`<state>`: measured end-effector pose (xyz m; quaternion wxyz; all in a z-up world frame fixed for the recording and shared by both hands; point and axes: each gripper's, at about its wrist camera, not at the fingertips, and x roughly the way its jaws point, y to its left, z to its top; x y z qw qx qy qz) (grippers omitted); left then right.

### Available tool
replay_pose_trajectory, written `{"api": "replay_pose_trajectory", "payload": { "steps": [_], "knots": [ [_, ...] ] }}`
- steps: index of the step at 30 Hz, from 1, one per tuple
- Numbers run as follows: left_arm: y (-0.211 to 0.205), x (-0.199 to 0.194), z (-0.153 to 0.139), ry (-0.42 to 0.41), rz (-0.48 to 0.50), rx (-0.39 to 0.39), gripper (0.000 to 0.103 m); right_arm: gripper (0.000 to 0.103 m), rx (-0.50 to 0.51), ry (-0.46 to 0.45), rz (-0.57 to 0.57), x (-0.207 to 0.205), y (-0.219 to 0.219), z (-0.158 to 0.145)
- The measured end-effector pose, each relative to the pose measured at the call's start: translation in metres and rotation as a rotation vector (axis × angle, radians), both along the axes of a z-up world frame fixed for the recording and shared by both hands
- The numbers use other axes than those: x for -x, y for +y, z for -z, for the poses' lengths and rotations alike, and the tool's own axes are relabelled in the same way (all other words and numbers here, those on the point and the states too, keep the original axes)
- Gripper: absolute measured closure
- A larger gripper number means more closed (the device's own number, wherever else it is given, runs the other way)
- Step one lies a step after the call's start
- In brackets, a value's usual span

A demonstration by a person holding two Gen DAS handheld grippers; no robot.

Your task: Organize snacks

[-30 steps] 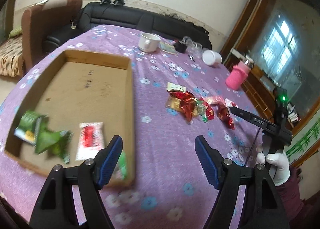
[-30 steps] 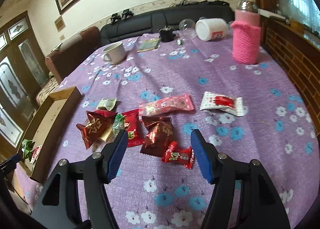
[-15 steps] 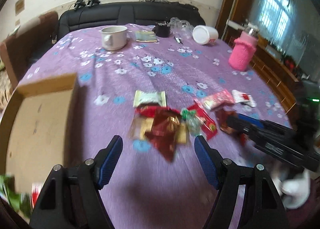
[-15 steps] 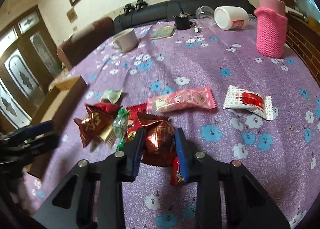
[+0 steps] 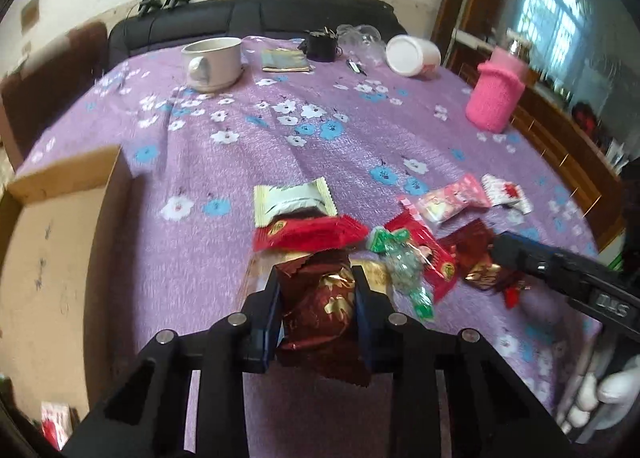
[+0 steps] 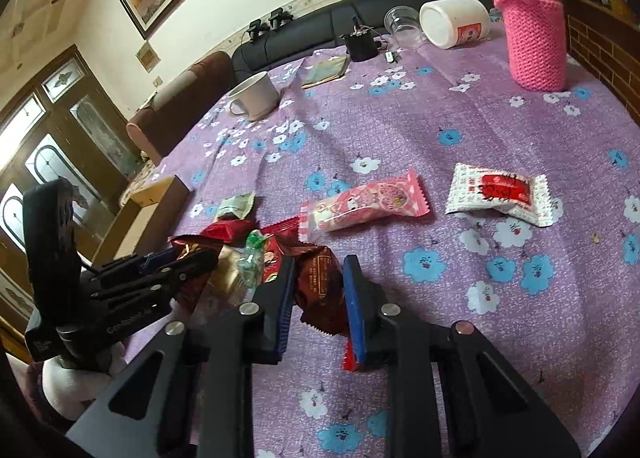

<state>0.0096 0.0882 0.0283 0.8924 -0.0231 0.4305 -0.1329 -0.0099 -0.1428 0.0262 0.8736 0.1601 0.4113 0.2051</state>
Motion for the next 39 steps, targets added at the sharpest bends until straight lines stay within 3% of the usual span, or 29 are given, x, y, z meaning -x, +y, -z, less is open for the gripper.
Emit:
{"api": "replay_pose_trajectory", "payload": {
  "steps": [7,12,18,25,29,32,35,37,39],
  "knots": [
    [0.045,0.042,-0.027,-0.033,-0.067,0.157,0.072,0.081,-0.147,0.01,-0.02,0.003,-0.009,-0.001],
    [0.086,0.067,-0.043,-0.078,-0.138,0.174,0.072,0.082,-0.17,0.003,-0.012,0.005,-0.01,-0.003],
    [0.155,0.076,-0.053,-0.086,-0.256,0.157,0.072,0.082,-0.226,-0.005,-0.076,0.016,0.013,-0.03],
    [0.214,0.065,-0.036,-0.049,-0.357,0.133,0.072,0.081,-0.234,0.007,-0.271,0.015,0.115,-0.066],
    [0.236,0.056,-0.019,0.011,-0.407,0.137,0.071,0.081,-0.198,0.044,-0.375,0.014,0.187,-0.064],
    [0.246,0.056,-0.012,0.028,-0.421,0.194,0.069,0.081,-0.169,0.086,-0.426,0.012,0.231,-0.05],
    [0.254,0.066,-0.017,0.001,-0.423,0.25,0.063,0.081,-0.133,0.128,-0.457,0.006,0.271,-0.033],
    [0.259,0.073,-0.022,-0.023,-0.431,0.275,0.048,0.078,-0.116,0.161,-0.475,0.001,0.292,-0.021],
    [0.262,0.084,-0.029,-0.056,-0.444,0.303,0.043,0.078,-0.098,0.157,-0.462,0.001,0.301,-0.018]
  ]
}}
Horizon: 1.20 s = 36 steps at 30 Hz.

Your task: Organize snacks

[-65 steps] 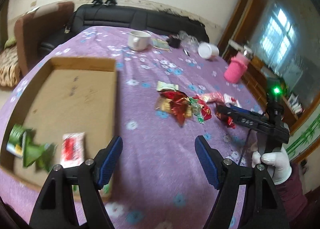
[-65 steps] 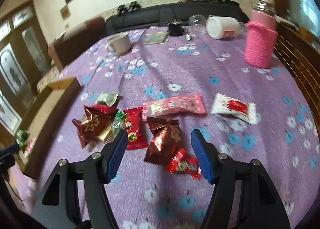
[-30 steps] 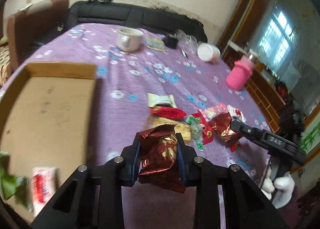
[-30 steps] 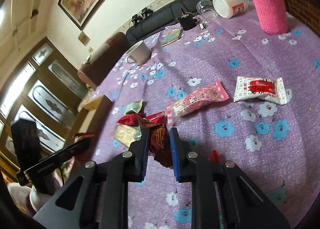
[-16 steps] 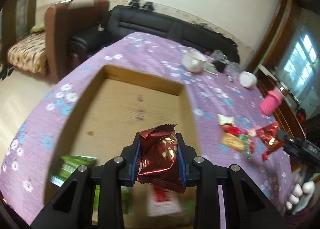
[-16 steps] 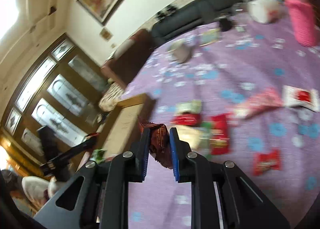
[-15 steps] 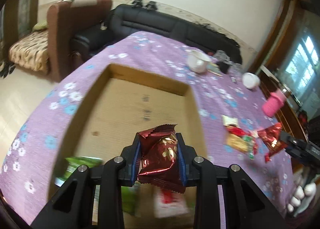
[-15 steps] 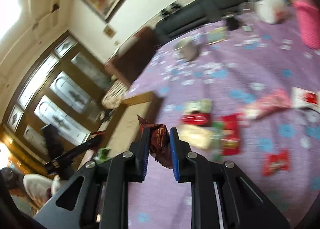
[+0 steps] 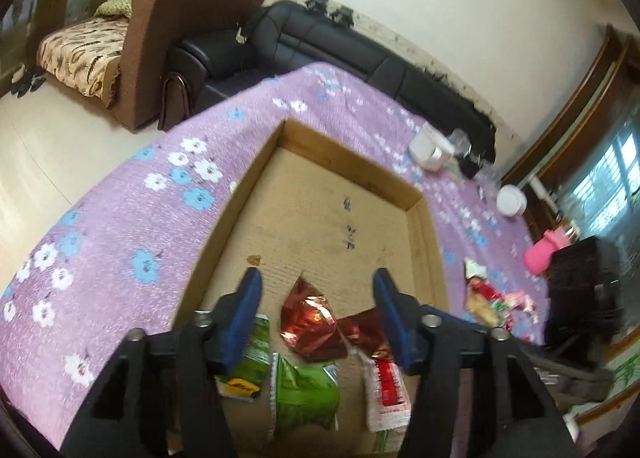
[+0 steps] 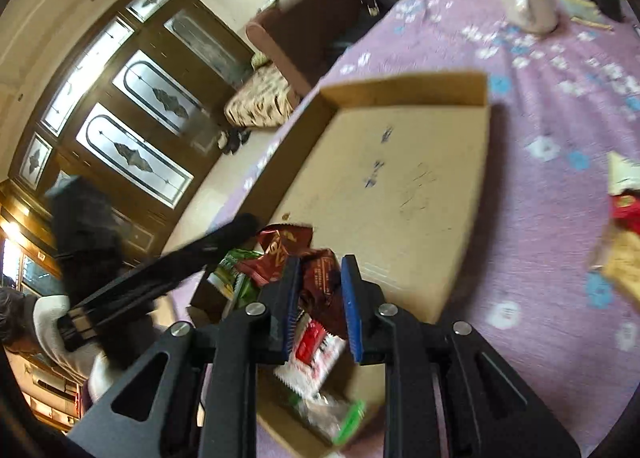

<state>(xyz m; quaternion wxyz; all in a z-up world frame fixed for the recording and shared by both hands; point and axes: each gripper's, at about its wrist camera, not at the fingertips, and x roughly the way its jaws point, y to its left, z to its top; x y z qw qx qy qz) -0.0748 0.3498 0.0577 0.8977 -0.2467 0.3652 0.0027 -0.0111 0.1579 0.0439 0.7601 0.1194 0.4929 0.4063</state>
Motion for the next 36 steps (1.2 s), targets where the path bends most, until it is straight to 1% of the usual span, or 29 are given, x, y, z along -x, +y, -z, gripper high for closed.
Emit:
{"api": "replay_pose_trajectory", "payload": {
  "steps": [2,3,4,6,7,9,11,12,13,15,17,18,19,21,23,24,25,30,31,32,33,34,36],
  "knots": [
    [0.001,0.008,-0.006,-0.03,-0.002,0.036,0.036,0.077,0.014,-0.04,0.002,0.006,0.002,-0.005],
    [0.002,0.01,-0.008,-0.04,-0.001,0.055,0.029,0.074,0.021,-0.062,0.003,0.009,-0.001,-0.01],
    [0.002,0.016,-0.011,-0.07,0.014,0.112,0.024,0.068,0.026,-0.088,0.013,0.013,-0.006,-0.016],
    [-0.002,0.02,-0.013,-0.127,0.054,0.213,0.023,0.062,0.023,-0.115,0.041,0.023,-0.02,-0.024],
    [-0.008,0.023,-0.014,-0.161,0.076,0.276,0.023,0.062,0.023,-0.133,0.061,0.029,-0.033,-0.028],
    [-0.02,0.026,-0.016,-0.19,0.12,0.326,0.023,0.061,0.041,-0.179,0.101,0.038,-0.055,-0.036],
    [-0.035,0.027,-0.018,-0.194,0.154,0.327,0.023,0.049,0.092,-0.265,0.184,0.05,-0.092,-0.042],
    [-0.046,0.026,-0.018,-0.185,0.174,0.315,0.023,0.035,0.117,-0.305,0.23,0.054,-0.113,-0.043],
    [-0.057,0.024,-0.018,-0.167,0.19,0.294,0.023,0.025,0.148,-0.331,0.279,0.057,-0.135,-0.043],
    [-0.073,0.021,-0.017,-0.136,0.221,0.25,0.023,0.025,0.215,-0.324,0.347,0.057,-0.172,-0.04],
    [-0.092,0.016,-0.013,-0.111,0.273,0.225,0.024,0.025,0.278,-0.264,0.437,0.053,-0.226,-0.03],
    [-0.098,0.017,-0.01,-0.102,0.29,0.224,0.024,0.027,0.295,-0.24,0.466,0.052,-0.245,-0.025],
    [-0.107,0.014,-0.007,-0.092,0.315,0.227,0.025,0.035,0.316,-0.204,0.51,0.05,-0.27,-0.016],
    [-0.12,0.017,-0.003,-0.082,0.345,0.217,0.027,0.04,0.323,-0.158,0.551,0.046,-0.297,-0.005],
    [-0.139,0.016,-0.003,-0.07,0.382,0.183,0.043,0.04,0.33,-0.141,0.566,0.044,-0.306,0.002],
    [-0.145,0.016,-0.003,-0.065,0.396,0.169,0.055,0.04,0.331,-0.139,0.567,0.043,-0.307,0.004],
    [-0.153,0.017,-0.003,-0.056,0.418,0.15,0.057,0.04,0.329,-0.133,0.561,0.04,-0.306,0.008],
    [-0.182,0.021,-0.009,-0.024,0.463,0.056,0.057,0.04,0.356,-0.105,0.563,0.015,-0.295,0.025],
    [-0.185,0.02,-0.01,-0.016,0.465,0.044,0.056,0.042,0.364,-0.119,0.567,0.014,-0.293,0.026],
    [-0.189,0.018,-0.01,-0.006,0.466,0.032,0.055,0.044,0.376,-0.131,0.565,0.012,-0.29,0.027],
    [-0.191,0.015,-0.01,0.003,0.466,0.022,0.055,0.055,0.388,-0.14,0.565,0.009,-0.288,0.026],
    [-0.194,0.01,-0.009,0.012,0.463,0.011,0.055,0.078,0.382,-0.132,0.555,0.007,-0.288,0.028],
    [-0.199,-0.001,-0.008,0.034,0.454,-0.015,0.054,0.08,0.368,-0.134,0.549,0.003,-0.288,0.03]
  ]
}}
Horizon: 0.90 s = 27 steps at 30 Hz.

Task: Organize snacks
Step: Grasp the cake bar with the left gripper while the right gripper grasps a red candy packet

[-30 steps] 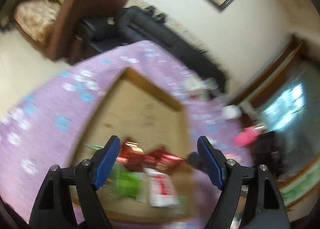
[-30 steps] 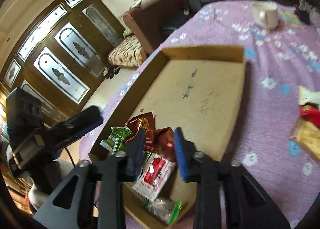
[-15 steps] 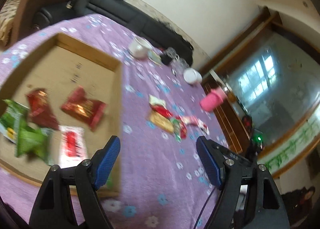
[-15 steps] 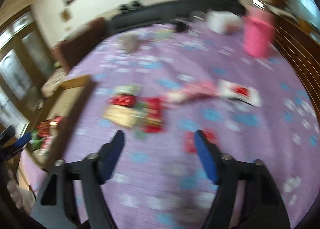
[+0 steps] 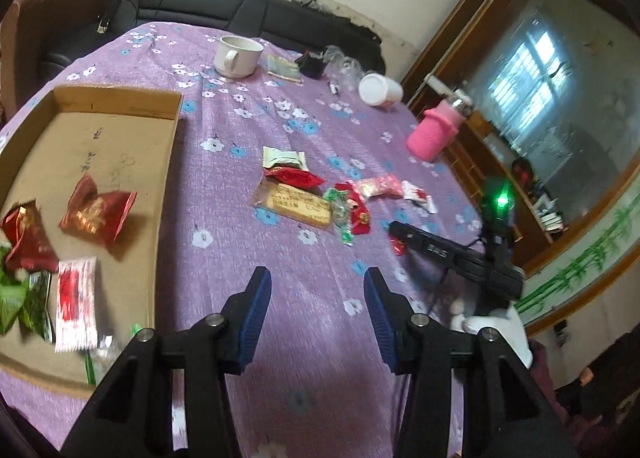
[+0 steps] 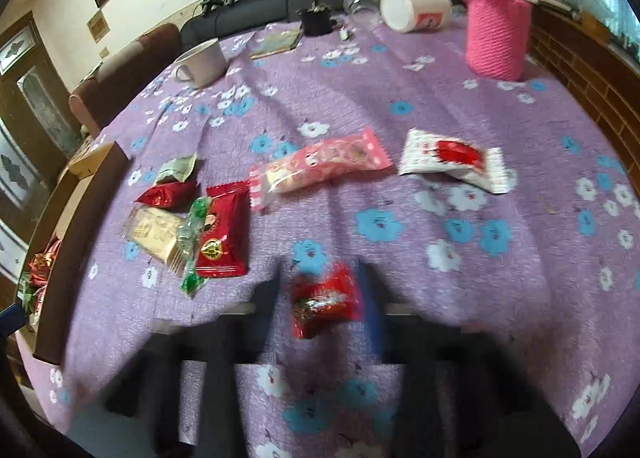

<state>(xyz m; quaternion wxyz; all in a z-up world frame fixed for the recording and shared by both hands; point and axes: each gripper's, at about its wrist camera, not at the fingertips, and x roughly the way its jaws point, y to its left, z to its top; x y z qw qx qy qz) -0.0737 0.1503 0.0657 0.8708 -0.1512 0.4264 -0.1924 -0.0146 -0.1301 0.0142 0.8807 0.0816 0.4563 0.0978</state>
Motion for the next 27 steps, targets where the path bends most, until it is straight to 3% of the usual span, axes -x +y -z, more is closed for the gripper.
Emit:
{"api": "replay_pose_trajectory", "payload": {
  "steps": [4,7,14,17,19,22,27],
  "knots": [
    [-0.014,-0.034,0.008,0.03,-0.028,-0.021,0.041,0.08,-0.085,-0.022,-0.03,0.001,-0.006,0.003],
    [-0.025,-0.067,0.017,0.066,-0.049,-0.049,0.041,0.08,-0.113,-0.017,-0.031,0.0,-0.009,0.004],
    [-0.063,-0.144,0.052,0.124,-0.054,-0.258,0.041,0.08,-0.139,-0.012,-0.03,0.001,-0.011,0.005],
    [-0.085,-0.135,0.057,0.079,0.02,-0.43,0.049,0.08,-0.15,-0.009,-0.028,0.001,-0.012,0.005],
    [-0.088,-0.115,0.057,0.074,0.083,-0.476,0.068,0.08,-0.154,-0.007,-0.027,0.002,-0.013,0.005],
    [-0.079,-0.081,0.055,0.101,0.159,-0.459,0.07,0.08,-0.152,-0.006,-0.026,0.002,-0.012,0.005],
    [-0.047,-0.037,0.039,0.074,0.196,-0.319,0.061,0.076,-0.218,0.01,-0.017,0.001,-0.018,0.006]
  ]
}}
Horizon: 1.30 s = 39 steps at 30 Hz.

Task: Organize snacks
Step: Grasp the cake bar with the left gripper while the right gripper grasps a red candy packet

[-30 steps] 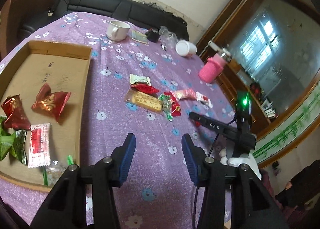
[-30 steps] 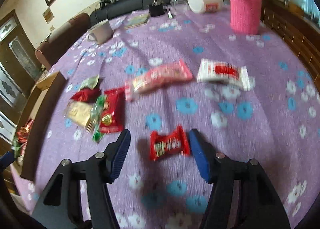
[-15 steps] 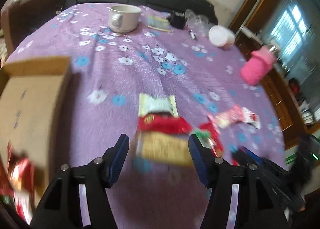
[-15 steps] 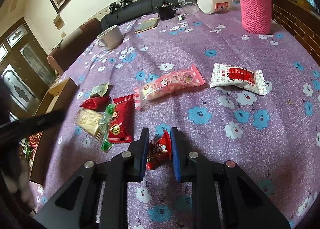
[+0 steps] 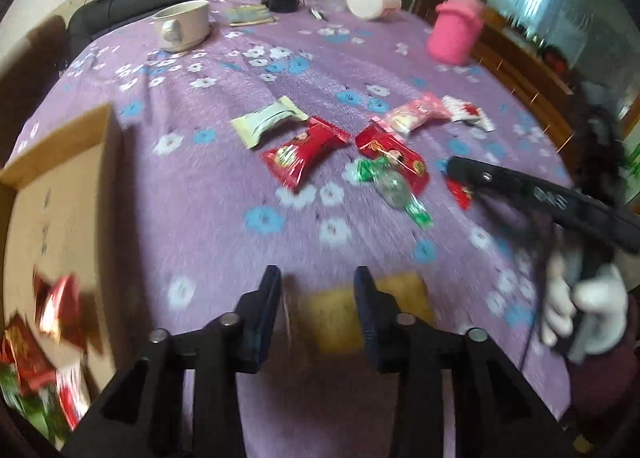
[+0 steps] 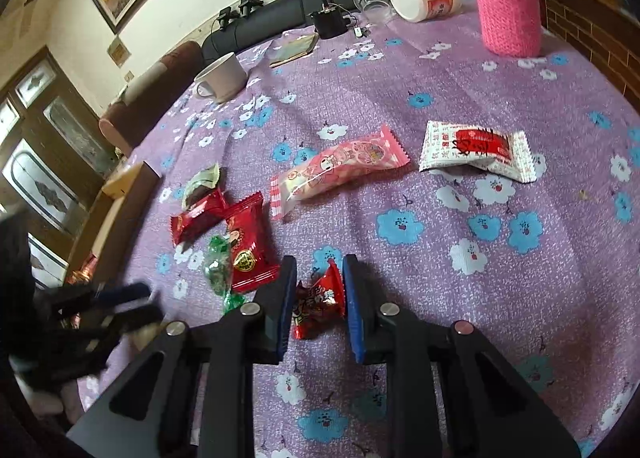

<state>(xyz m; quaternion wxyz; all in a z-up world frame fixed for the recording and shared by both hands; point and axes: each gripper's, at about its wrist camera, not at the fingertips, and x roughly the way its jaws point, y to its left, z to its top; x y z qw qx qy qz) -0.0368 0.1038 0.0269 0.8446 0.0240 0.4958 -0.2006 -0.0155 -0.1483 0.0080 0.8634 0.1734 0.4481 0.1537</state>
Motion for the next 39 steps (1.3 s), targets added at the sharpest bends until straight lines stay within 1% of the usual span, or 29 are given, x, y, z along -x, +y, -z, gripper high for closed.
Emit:
{"api": "replay_pose_trajectory", "payload": {
  "steps": [2,3,4,5,6,7,9,11,12,13,14,16,17,19,20,21,22,24,26,27,28,31,32,33,34,35,36,38,39],
  "knots": [
    [0.005,0.011,-0.008,-0.039,0.017,0.056,0.054,0.074,-0.029,0.007,0.005,0.0,-0.003,0.001],
    [0.004,0.012,-0.011,-0.059,0.033,0.055,0.048,0.073,-0.041,0.009,0.006,0.0,-0.004,0.001],
    [0.0,0.015,-0.013,-0.09,0.057,0.03,0.043,0.072,-0.047,0.009,0.007,0.0,-0.004,0.001],
    [-0.007,0.018,-0.014,-0.118,0.094,-0.013,0.041,0.072,-0.052,0.009,0.007,0.0,-0.004,0.002],
    [-0.013,0.019,-0.013,-0.126,0.137,-0.032,0.041,0.07,-0.054,0.007,0.004,0.0,-0.003,0.001],
    [-0.025,0.02,-0.01,-0.127,0.214,-0.05,0.041,0.069,-0.054,0.005,0.002,0.0,-0.003,0.001],
    [-0.042,0.013,-0.003,-0.133,0.299,-0.108,0.041,0.068,-0.055,0.004,0.001,0.0,-0.002,0.001],
    [-0.057,0.009,0.009,-0.12,0.374,-0.167,0.04,0.068,-0.07,0.006,0.001,-0.001,-0.004,0.002],
    [-0.06,0.007,0.01,-0.13,0.397,-0.159,0.035,0.067,-0.082,0.008,0.004,-0.002,-0.006,0.003],
    [-0.06,0.006,0.011,-0.129,0.41,-0.151,0.034,0.067,-0.096,0.01,0.008,-0.002,-0.009,0.003],
    [-0.064,0.002,0.014,-0.096,0.42,-0.156,0.034,0.067,-0.109,0.013,0.013,-0.003,-0.011,0.004],
    [-0.064,0.001,0.017,-0.049,0.403,-0.153,0.036,0.067,-0.133,0.018,0.028,-0.004,-0.015,0.005],
    [-0.064,0.003,0.017,-0.045,0.37,-0.15,0.039,0.067,-0.14,0.02,0.035,-0.004,-0.017,0.005],
    [-0.061,0.011,0.015,-0.04,0.313,-0.136,0.057,0.066,-0.153,0.023,0.044,-0.004,-0.02,0.006],
    [-0.058,0.015,0.013,-0.032,0.272,-0.114,0.059,0.066,-0.155,0.024,0.045,-0.005,-0.02,0.005],
    [-0.056,0.019,0.012,-0.029,0.254,-0.097,0.063,0.064,-0.155,0.023,0.044,-0.005,-0.02,0.005],
    [-0.052,0.023,0.011,-0.029,0.229,-0.075,0.064,0.063,-0.15,0.021,0.041,-0.005,-0.019,0.005],
    [-0.047,0.029,0.01,-0.045,0.21,-0.045,0.063,0.06,-0.133,0.014,0.034,-0.004,-0.017,0.004],
    [-0.045,0.037,0.007,-0.075,0.234,-0.057,0.054,0.055,-0.099,0.001,0.016,-0.003,-0.01,0.001],
    [-0.047,0.041,0.007,-0.09,0.242,-0.088,0.04,0.052,-0.08,-0.006,0.008,-0.002,-0.007,0.0],
    [-0.047,0.046,0.007,-0.099,0.253,-0.115,0.032,0.05,-0.062,-0.011,0.002,-0.001,-0.004,-0.001],
    [-0.053,0.054,0.018,-0.102,0.281,-0.185,0.03,0.048,0.002,-0.026,-0.017,0.001,0.005,-0.002],
    [-0.053,0.056,0.018,-0.125,0.272,-0.171,0.032,0.048,0.02,-0.03,-0.023,0.001,0.007,-0.003],
    [-0.052,0.054,0.019,-0.108,0.258,-0.145,0.035,0.047,0.037,-0.034,-0.029,0.002,0.009,-0.003],
    [-0.049,0.055,0.019,-0.102,0.242,-0.123,0.046,0.047,0.053,-0.038,-0.039,0.003,0.012,-0.003],
    [-0.048,0.055,0.017,-0.114,0.219,-0.115,0.054,0.047,0.076,-0.041,-0.047,0.004,0.015,-0.003],
    [-0.045,0.056,0.015,-0.114,0.208,-0.107,0.067,0.047,0.125,-0.044,-0.059,0.005,0.021,-0.004],
    [-0.039,0.057,0.013,-0.108,0.162,-0.077,0.069,0.05,0.24,-0.05,-0.081,0.008,0.034,-0.005],
    [-0.036,0.057,0.013,-0.108,0.142,-0.062,0.069,0.06,0.306,-0.053,-0.081,0.01,0.04,-0.005]
  ]
}}
